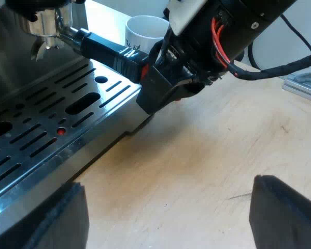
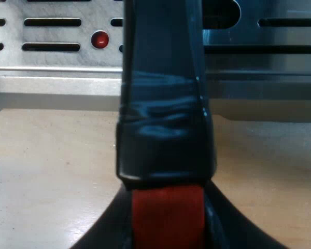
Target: Grind coffee beans and then tamp
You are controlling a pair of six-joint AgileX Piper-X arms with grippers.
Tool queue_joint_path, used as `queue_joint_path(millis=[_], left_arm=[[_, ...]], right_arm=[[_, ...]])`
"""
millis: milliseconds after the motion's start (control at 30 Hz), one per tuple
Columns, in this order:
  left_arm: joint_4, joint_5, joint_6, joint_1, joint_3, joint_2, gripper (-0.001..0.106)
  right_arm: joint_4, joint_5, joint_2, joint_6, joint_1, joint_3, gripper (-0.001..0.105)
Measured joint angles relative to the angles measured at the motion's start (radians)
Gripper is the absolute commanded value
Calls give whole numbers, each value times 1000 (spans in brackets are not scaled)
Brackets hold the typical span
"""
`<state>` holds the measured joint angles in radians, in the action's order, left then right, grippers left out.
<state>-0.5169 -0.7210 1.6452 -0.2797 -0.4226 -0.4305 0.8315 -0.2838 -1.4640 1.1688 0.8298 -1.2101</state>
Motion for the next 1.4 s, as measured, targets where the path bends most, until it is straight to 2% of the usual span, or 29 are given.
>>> queue_joint_path(millis=[200, 433, 600, 1400], left_arm=[[0, 0, 0, 0, 0, 0, 66], [0, 0, 0, 0, 0, 0, 66], [0, 0, 0, 0, 0, 0, 66], [0, 0, 0, 0, 0, 0, 66]], right_arm=[[1, -2, 0, -22, 3, 0, 0], [-1, -89, 0, -62, 53, 0, 0], [-1, -103, 0, -92, 60, 0, 0], [41, -122, 47, -83, 80, 0, 0]])
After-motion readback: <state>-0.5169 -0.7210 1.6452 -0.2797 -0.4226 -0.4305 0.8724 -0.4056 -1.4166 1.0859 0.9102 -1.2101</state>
